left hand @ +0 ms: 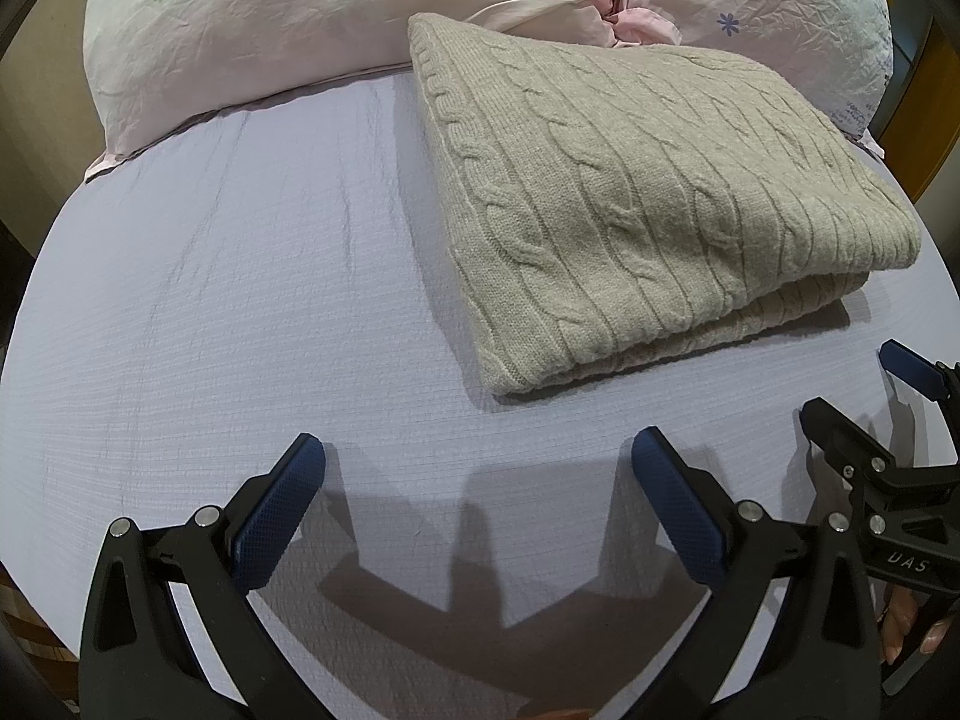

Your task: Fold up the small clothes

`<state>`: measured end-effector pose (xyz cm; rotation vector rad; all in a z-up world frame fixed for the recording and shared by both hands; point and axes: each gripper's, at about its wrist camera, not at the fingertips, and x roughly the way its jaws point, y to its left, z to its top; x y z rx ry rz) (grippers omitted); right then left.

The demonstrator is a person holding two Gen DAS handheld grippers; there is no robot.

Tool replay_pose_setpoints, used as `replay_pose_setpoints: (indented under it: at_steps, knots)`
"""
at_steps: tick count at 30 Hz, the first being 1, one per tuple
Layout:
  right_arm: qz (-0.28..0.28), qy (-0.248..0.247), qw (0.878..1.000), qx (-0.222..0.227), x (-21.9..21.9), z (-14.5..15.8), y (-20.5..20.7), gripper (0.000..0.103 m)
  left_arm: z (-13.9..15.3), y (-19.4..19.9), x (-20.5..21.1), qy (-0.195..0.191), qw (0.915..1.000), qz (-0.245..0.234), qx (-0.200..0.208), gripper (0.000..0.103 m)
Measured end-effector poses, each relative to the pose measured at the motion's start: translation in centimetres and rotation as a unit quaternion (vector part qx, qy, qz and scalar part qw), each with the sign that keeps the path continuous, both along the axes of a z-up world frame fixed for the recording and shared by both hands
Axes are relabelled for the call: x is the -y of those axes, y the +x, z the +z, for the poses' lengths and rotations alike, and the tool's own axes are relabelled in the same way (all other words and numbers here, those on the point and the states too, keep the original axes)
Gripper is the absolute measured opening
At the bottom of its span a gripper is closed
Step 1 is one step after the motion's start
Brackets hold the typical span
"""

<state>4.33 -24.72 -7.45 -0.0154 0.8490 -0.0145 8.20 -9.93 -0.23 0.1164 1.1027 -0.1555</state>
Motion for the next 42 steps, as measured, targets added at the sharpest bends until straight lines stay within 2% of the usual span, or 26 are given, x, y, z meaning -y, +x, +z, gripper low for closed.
replay_pose_setpoints:
  at_steps: [42]
  knots:
    - [0.002,0.0,1.0,0.0,0.04,0.01,0.03,0.101,0.03,0.02,-0.07,0.0,1.0,0.002,0.0,0.102]
